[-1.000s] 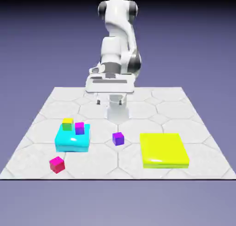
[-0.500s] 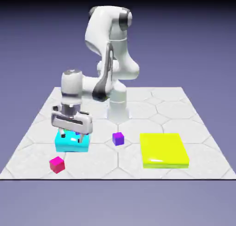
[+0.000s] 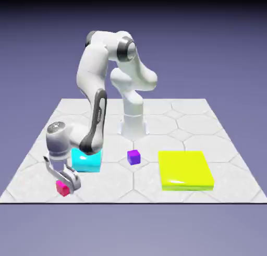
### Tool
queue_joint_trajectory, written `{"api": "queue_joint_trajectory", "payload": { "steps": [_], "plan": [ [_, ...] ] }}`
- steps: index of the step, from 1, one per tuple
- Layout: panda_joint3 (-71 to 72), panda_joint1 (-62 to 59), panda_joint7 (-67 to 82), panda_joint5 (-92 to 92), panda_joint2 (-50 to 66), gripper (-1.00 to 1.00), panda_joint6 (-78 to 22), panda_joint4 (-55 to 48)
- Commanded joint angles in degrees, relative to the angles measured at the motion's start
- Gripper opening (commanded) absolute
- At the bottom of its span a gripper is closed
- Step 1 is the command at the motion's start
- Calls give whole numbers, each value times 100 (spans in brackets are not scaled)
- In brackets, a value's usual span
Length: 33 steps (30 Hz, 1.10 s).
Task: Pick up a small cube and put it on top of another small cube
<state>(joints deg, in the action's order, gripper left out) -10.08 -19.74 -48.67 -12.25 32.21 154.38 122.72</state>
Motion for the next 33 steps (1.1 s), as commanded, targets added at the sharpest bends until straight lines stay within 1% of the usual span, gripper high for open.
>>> {"api": "queue_joint_trajectory", "payload": {
  "steps": [1, 4, 27, 29, 33],
  "plan": [
    [-61, 46, -51, 71, -208, -100, -159, 49],
    [-240, 154, -164, 293, -830, -100, -592, 235],
    [-1452, -414, 716, 2599, -5607, -100, -1921, 3482],
    [-1461, -418, 723, 2616, -5641, -100, -1931, 3506],
    [-1597, -333, 909, 2405, -4840, -100, -935, 3718]
  ]
}}
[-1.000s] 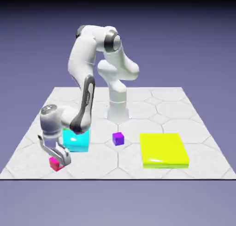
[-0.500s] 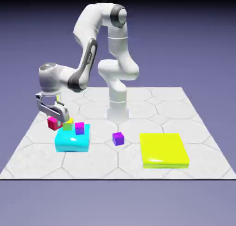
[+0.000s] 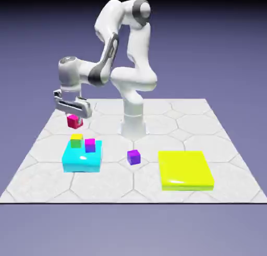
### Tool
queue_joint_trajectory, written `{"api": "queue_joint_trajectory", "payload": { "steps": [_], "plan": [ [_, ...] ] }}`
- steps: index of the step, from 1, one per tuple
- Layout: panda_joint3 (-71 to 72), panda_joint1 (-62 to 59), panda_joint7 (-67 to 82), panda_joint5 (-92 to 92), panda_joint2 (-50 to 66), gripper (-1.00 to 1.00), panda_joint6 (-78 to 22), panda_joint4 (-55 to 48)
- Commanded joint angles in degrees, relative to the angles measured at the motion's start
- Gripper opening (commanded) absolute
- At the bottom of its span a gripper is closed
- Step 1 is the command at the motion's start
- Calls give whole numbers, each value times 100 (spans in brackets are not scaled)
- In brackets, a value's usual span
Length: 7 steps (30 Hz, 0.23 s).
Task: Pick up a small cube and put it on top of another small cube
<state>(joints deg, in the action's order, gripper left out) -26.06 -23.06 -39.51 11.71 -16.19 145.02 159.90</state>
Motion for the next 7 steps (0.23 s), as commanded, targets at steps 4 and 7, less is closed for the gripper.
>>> {"api": "queue_joint_trajectory", "payload": {
  "steps": [4, 7],
  "plan": [
    [-64, 39, 81, -90, 376, 100, 468, 99],
    [38, -25, -59, 68, -225, 100, -279, -60]
  ]
}}
